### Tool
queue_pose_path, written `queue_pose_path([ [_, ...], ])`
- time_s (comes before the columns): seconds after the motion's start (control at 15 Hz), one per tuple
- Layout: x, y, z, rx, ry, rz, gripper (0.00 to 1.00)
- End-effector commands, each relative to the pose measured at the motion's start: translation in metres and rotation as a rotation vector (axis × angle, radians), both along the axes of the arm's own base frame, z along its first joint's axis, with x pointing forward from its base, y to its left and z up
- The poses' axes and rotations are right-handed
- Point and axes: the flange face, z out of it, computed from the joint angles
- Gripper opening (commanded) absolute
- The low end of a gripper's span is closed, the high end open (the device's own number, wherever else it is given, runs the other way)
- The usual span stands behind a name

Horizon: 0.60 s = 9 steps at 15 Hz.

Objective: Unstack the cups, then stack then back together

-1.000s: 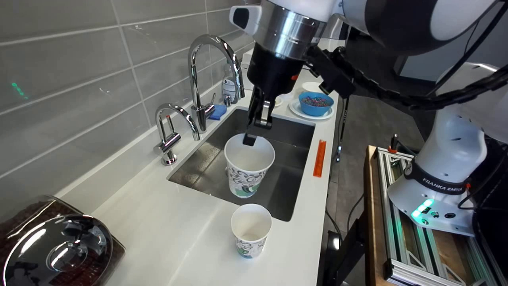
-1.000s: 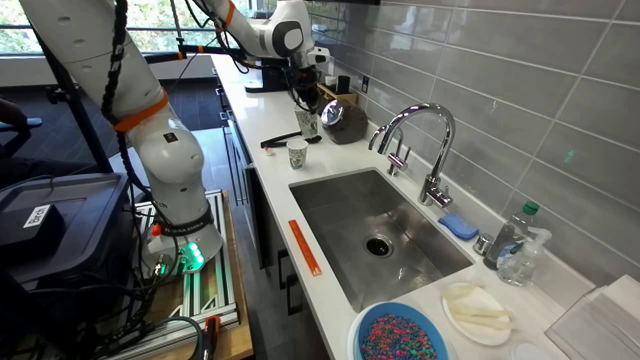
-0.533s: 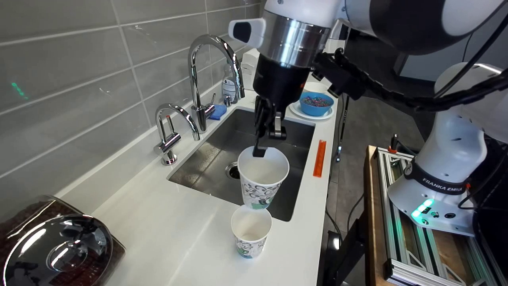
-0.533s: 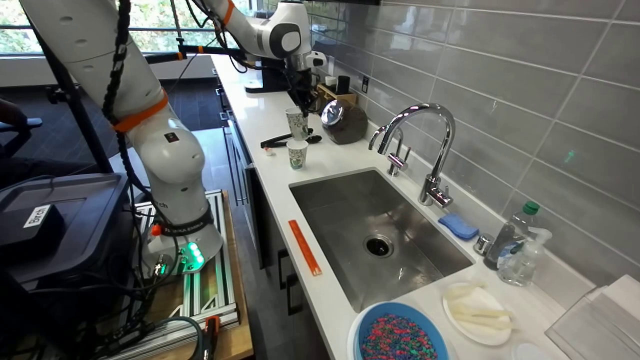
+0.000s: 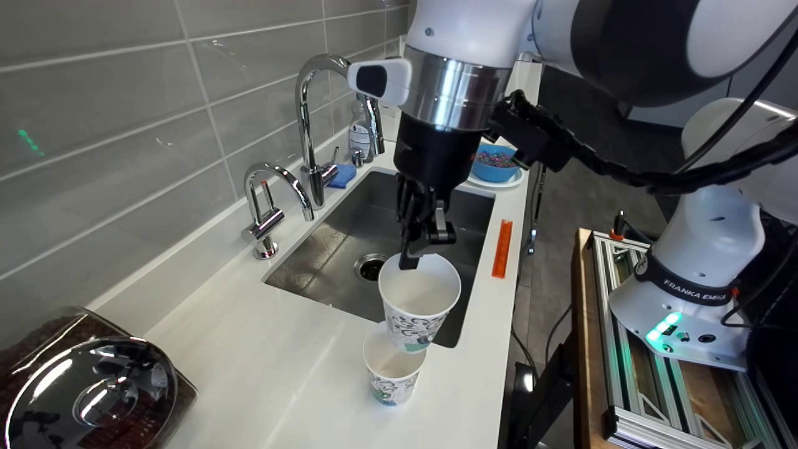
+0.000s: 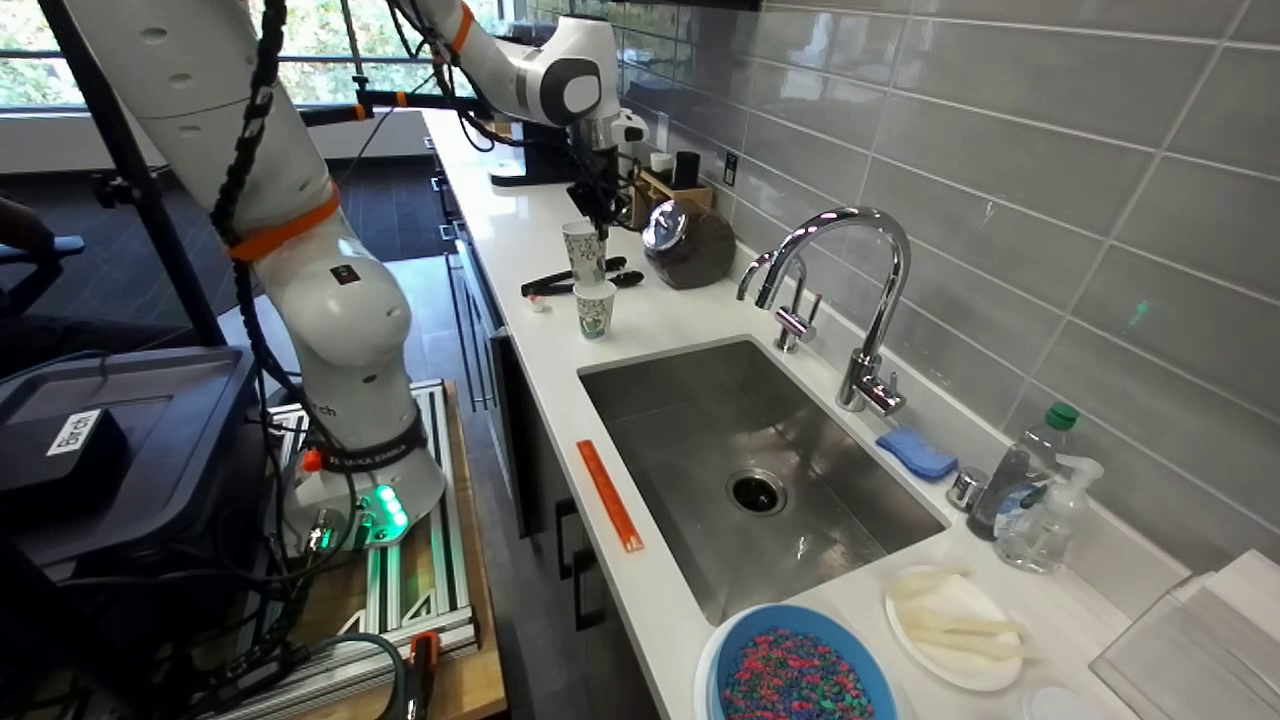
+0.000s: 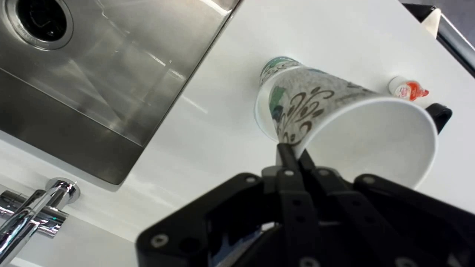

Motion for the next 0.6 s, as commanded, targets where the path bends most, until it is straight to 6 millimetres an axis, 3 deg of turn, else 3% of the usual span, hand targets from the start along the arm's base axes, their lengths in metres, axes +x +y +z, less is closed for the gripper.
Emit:
queue_pose_path([
  [0.0,0.008,0.009,-0.007,0.025,0.032,0.035,0.01],
  [0.53,0.02,0.019,-0.018,0.05,0.058,0.051,0.01],
])
